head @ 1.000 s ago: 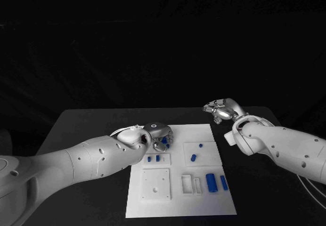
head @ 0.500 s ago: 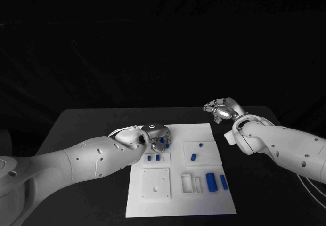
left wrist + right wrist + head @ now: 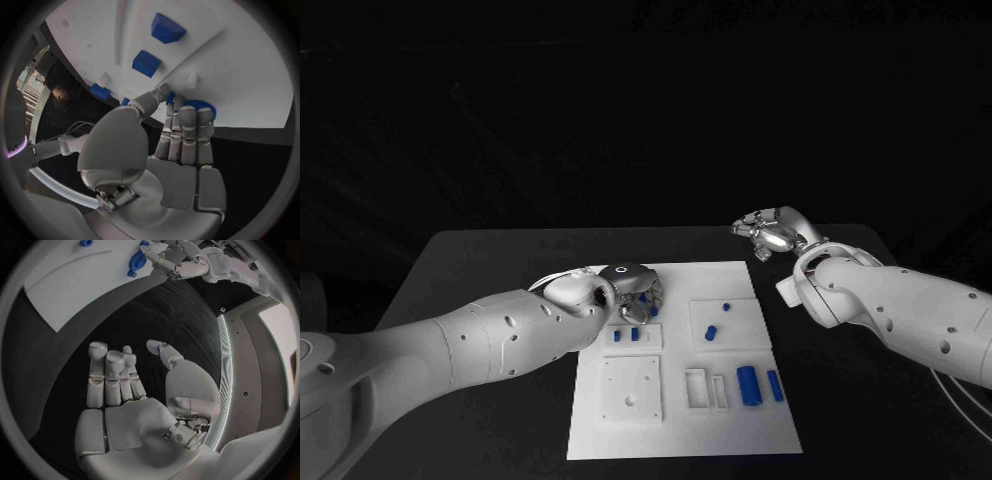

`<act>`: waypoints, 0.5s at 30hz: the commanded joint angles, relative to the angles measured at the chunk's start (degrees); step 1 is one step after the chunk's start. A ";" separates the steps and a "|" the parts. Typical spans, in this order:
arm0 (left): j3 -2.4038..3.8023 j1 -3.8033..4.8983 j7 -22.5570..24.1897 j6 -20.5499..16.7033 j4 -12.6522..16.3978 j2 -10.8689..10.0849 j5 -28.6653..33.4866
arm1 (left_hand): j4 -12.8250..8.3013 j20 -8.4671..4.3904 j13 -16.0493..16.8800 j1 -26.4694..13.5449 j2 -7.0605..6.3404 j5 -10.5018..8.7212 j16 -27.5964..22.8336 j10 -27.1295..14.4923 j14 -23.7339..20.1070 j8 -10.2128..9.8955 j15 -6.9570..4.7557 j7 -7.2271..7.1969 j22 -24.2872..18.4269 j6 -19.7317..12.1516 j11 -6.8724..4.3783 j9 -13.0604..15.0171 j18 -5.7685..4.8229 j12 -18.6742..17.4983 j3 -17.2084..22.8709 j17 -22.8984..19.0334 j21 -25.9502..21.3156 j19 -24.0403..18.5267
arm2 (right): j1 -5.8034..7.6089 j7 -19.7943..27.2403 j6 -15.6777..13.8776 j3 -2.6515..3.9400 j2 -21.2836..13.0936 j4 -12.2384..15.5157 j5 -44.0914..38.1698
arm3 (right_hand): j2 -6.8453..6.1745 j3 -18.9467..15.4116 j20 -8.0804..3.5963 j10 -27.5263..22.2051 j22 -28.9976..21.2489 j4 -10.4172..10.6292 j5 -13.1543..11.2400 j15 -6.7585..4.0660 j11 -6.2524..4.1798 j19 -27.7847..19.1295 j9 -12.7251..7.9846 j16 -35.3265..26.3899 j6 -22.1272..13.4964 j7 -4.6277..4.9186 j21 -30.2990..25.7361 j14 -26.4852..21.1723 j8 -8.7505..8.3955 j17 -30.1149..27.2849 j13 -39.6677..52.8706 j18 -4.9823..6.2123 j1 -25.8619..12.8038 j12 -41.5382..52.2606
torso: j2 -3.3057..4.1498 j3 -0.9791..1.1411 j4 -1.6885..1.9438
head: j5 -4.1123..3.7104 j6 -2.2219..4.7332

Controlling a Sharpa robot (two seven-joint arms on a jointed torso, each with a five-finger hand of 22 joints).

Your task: Assemble the parts on the task board

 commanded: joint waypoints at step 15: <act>-0.18 -0.38 -0.59 1.03 -0.54 0.66 0.04 | 0.91 -2.72 0.31 -1.69 1.12 -0.94 0.56 0.67 0.38 0.39 -0.23 -0.08 -0.02 0.53 -0.06 -0.23 1.90 0.91 -0.85 -0.12 0.27 0.96 | -0.02 0.59 0.66 0.01 -0.02 0.13 -0.15 | 0.26 0.17 -0.47 -0.13 0.91 -0.28 0.30 -0.14 -0.45 0.07 -0.08 0.16 -0.01 0.36 -0.35 0.34 0.20 -0.09 -0.07 3.32 -0.34 0.19 | 0.05 -0.03 -0.10 | -0.21 -0.14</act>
